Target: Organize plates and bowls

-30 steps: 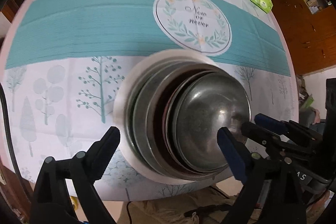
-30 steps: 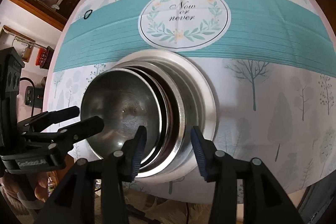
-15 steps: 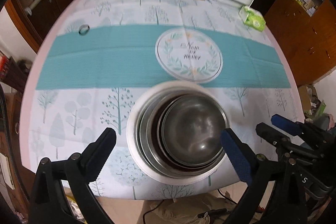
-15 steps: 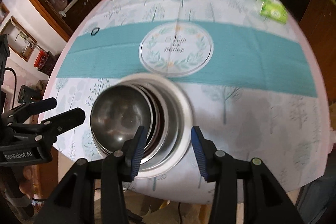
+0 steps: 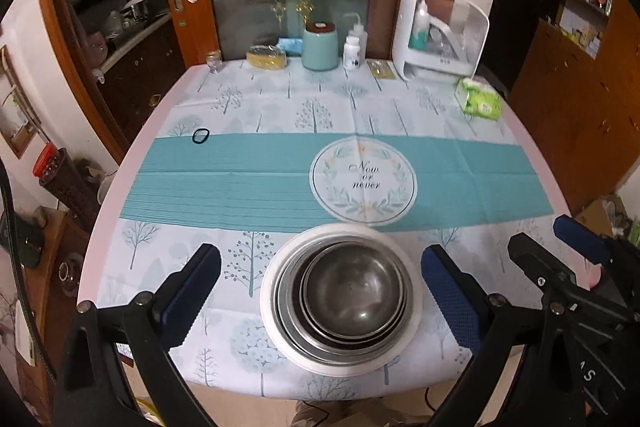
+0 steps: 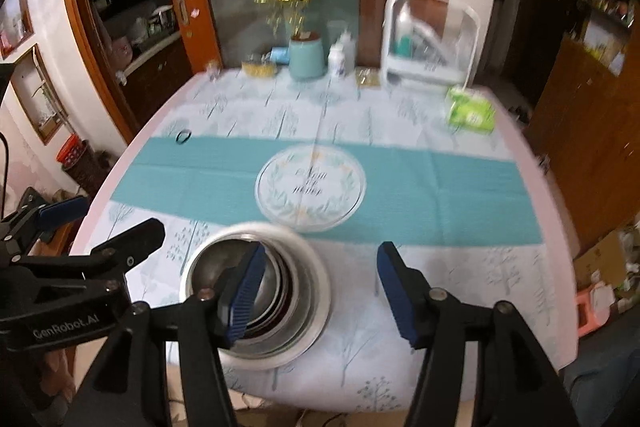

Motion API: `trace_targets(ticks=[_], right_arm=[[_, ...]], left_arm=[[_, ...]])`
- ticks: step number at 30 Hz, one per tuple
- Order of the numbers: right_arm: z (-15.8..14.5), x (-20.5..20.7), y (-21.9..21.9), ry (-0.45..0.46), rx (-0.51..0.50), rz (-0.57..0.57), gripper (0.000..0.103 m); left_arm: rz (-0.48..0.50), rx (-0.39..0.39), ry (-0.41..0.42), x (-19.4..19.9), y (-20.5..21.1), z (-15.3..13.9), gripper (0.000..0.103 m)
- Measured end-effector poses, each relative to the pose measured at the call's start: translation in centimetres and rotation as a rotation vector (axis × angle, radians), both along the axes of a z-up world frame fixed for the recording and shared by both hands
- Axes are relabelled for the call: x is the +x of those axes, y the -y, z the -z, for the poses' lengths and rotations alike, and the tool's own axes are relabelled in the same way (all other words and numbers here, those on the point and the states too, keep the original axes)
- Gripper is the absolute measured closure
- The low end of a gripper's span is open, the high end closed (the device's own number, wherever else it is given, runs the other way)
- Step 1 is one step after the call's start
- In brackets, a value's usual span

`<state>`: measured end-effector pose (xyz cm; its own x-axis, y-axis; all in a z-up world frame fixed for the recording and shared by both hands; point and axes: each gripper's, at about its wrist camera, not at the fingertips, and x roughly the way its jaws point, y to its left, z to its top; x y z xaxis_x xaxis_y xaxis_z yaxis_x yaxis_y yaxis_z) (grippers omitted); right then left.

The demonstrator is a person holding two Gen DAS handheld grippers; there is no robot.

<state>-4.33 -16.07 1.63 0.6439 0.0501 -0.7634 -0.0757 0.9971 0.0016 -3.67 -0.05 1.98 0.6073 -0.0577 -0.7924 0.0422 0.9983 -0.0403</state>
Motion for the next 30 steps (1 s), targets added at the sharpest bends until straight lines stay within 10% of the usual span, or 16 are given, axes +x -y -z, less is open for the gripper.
trace_targets(ticks=[30], right_arm=[[-1.0, -2.8, 2.2, 0.005, 0.047, 0.032, 0.044]], left_arm=[[-0.038, 0.073, 0.01, -2.5, 2.3, -0.2, 0.003]])
